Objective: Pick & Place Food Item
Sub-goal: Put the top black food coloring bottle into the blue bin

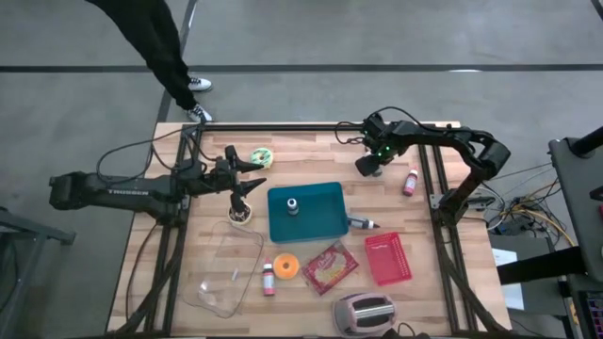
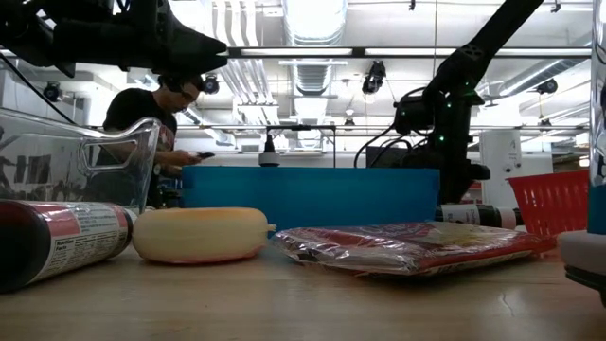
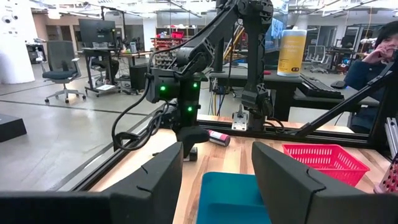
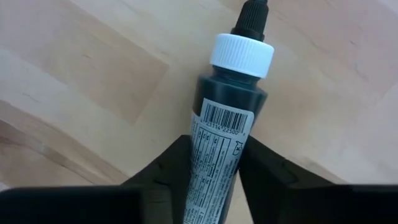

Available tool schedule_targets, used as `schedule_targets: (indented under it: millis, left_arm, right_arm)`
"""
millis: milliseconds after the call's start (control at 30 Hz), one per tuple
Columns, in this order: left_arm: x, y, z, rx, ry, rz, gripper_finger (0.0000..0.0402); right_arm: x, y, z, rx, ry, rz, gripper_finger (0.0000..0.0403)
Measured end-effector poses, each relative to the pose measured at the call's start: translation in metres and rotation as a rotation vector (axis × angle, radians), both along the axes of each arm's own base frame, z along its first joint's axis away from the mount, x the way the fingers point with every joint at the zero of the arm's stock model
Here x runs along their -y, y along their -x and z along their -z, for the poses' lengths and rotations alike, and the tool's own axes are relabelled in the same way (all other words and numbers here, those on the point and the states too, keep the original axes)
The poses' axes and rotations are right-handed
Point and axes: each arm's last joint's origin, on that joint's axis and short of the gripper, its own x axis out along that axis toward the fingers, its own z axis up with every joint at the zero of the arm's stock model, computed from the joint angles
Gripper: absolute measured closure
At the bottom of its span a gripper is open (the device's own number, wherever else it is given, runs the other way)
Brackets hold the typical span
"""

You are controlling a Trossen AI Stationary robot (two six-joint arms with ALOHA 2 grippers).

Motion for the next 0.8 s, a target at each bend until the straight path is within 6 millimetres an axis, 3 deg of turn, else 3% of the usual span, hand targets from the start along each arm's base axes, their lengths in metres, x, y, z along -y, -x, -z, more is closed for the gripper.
schedule_targets:
  millis: [100,467,800]
  left_arm:
    - [0.000,0.000,0.000,0.000,0.000,0.000,0.0204]
    - [0.000,0.000,0.000,0.000,0.000,0.001,0.0204]
    - [0.000,0.000,0.000,-0.003,-0.020,0.001,0.0204]
  right_arm:
    - [0.000,0.000,0.000,-0.005,-0.001,-0.018,0.0328]
    - [-0.002,0.001,-0.003,-0.004,0.014,-0.080,0.0336]
    - [-0.004,0.005,-0.030,0.068,0.134,-0.103,0.0338]
